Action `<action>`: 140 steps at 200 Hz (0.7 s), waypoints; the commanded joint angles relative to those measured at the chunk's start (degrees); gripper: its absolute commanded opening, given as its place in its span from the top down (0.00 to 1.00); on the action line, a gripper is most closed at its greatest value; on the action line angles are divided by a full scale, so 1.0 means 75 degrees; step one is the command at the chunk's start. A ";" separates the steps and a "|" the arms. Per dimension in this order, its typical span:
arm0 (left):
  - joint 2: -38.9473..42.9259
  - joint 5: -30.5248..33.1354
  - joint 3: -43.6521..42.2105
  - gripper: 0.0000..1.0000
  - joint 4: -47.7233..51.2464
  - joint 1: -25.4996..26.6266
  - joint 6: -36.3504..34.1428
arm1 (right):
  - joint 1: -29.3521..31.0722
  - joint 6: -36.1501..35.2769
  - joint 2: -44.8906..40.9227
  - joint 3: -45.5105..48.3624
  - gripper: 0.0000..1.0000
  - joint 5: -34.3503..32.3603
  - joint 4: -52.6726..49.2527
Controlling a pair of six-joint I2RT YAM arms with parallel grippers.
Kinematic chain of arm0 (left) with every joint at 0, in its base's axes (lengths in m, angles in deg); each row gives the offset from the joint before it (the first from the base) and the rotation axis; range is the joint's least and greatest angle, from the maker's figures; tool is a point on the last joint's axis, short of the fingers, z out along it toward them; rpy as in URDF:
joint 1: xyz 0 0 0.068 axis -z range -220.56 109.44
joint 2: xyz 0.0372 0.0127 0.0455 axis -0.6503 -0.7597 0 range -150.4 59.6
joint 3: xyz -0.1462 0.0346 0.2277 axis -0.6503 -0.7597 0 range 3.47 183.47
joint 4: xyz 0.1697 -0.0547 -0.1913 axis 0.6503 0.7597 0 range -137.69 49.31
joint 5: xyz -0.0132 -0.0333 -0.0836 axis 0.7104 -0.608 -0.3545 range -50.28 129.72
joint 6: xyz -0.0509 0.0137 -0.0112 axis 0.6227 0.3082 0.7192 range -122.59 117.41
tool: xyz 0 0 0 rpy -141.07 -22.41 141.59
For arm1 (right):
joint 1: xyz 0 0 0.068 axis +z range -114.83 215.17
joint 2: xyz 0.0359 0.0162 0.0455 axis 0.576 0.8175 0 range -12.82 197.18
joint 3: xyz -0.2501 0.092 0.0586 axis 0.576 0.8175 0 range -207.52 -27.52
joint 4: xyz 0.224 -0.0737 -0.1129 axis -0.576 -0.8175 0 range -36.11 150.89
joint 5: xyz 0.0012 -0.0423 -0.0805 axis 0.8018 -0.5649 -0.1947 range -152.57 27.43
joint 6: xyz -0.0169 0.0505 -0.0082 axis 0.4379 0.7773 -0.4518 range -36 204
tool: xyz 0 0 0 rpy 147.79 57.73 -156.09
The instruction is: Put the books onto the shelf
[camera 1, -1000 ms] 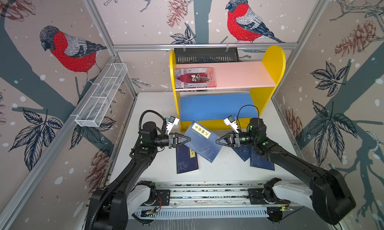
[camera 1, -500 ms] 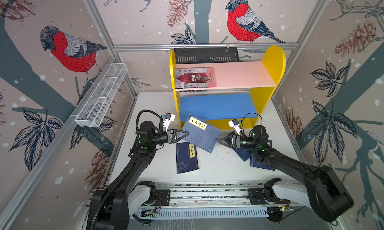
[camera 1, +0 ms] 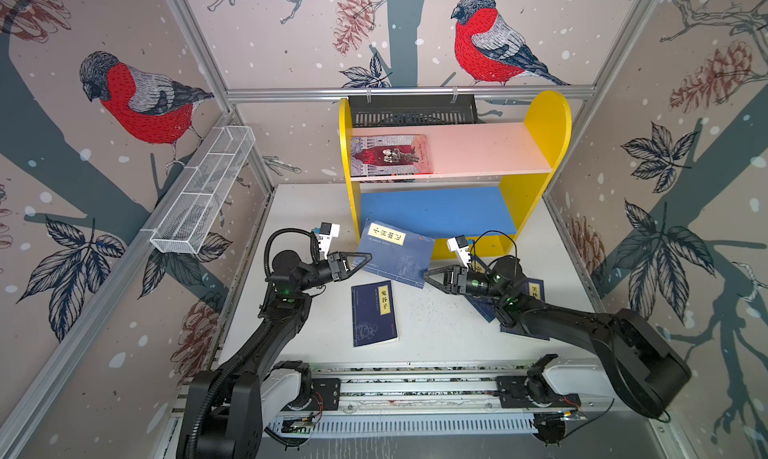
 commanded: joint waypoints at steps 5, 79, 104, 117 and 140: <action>0.0065 0.0159 -0.0077 1.00 -0.0959 -0.0033 0.0339 | 0.0089 0.0271 0.0314 -0.0149 0.40 -0.0367 0.0847; 0.0141 0.0484 -0.0140 1.00 -0.0119 -0.0055 -0.0235 | 0.0094 0.1247 0.1619 -0.0609 0.97 -0.0246 0.2715; 0.0236 0.0646 -0.0128 0.74 0.0504 -0.0097 -0.0808 | -0.0115 0.1221 0.1685 -0.0725 0.98 -0.0083 0.2578; 0.0309 0.0812 -0.0068 0.55 0.1100 -0.0175 -0.1268 | -0.0257 0.1088 0.1673 -0.0839 0.98 0.0084 0.2176; 0.0459 0.1682 0.0512 0.39 0.3853 -0.0369 -0.3248 | -0.0584 0.0529 0.1716 -0.1119 0.98 0.0490 0.0912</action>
